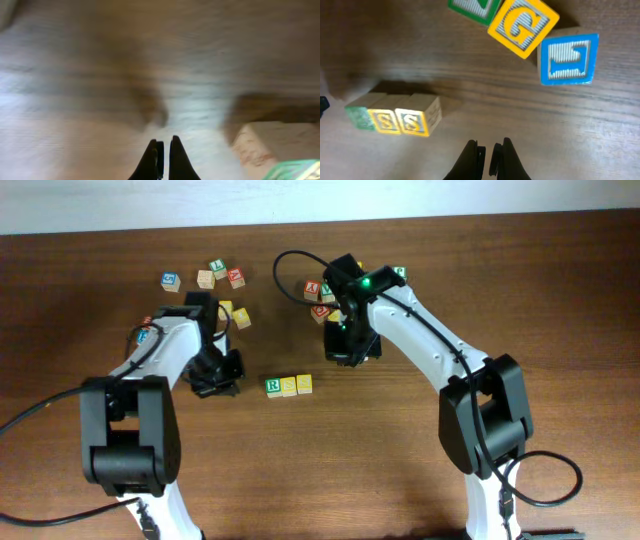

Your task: Spell out RSS

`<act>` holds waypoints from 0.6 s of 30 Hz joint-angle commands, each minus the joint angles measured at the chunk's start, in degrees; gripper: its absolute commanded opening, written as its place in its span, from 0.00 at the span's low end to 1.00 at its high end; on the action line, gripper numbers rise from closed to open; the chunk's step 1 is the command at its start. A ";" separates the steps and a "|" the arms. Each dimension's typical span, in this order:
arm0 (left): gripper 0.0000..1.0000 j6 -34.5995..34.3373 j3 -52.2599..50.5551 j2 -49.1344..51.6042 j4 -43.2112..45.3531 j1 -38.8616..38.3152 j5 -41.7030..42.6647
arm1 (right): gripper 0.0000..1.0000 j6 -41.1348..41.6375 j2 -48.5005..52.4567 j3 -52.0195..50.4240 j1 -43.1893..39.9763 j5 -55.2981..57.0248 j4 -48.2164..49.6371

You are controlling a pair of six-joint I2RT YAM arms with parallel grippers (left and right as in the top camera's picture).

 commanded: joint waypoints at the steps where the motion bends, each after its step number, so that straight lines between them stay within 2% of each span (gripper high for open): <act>1: 0.00 -1.18 -0.59 0.07 1.62 -2.12 2.91 | 0.04 -1.27 0.11 -3.93 0.76 -0.61 3.39; 7: 0.00 -3.69 -0.66 0.63 1.79 -3.93 2.91 | 0.04 -1.25 0.11 -6.36 0.96 -4.42 7.58; 18: 0.00 -3.61 -0.79 2.64 1.84 -3.93 6.60 | 0.04 1.36 0.13 -11.69 2.69 -6.86 15.65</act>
